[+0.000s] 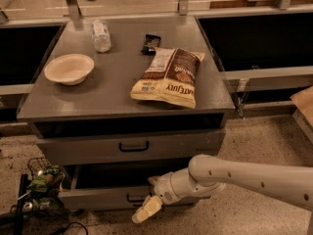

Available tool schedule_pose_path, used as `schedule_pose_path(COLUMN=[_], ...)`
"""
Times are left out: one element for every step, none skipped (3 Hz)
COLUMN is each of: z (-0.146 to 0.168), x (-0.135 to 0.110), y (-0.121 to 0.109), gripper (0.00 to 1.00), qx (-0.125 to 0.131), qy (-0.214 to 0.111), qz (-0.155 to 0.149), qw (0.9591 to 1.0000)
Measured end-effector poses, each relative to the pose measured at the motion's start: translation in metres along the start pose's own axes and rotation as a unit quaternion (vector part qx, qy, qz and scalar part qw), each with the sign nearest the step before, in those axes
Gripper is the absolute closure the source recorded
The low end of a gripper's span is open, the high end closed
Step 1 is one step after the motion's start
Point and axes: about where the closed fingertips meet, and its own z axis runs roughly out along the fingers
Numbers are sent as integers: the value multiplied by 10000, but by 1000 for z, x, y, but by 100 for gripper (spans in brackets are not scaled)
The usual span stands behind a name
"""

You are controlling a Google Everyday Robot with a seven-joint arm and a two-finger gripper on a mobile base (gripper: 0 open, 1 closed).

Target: Open middle drawer

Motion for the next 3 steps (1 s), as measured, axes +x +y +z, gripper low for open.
schedule_pose_path(z=[0, 22, 23], x=[0, 10, 10], y=[0, -17, -17], gripper=[0, 0, 0], qx=[7, 39, 31], qy=[2, 330, 338], qz=[1, 136, 132], qw=[10000, 9994, 9993])
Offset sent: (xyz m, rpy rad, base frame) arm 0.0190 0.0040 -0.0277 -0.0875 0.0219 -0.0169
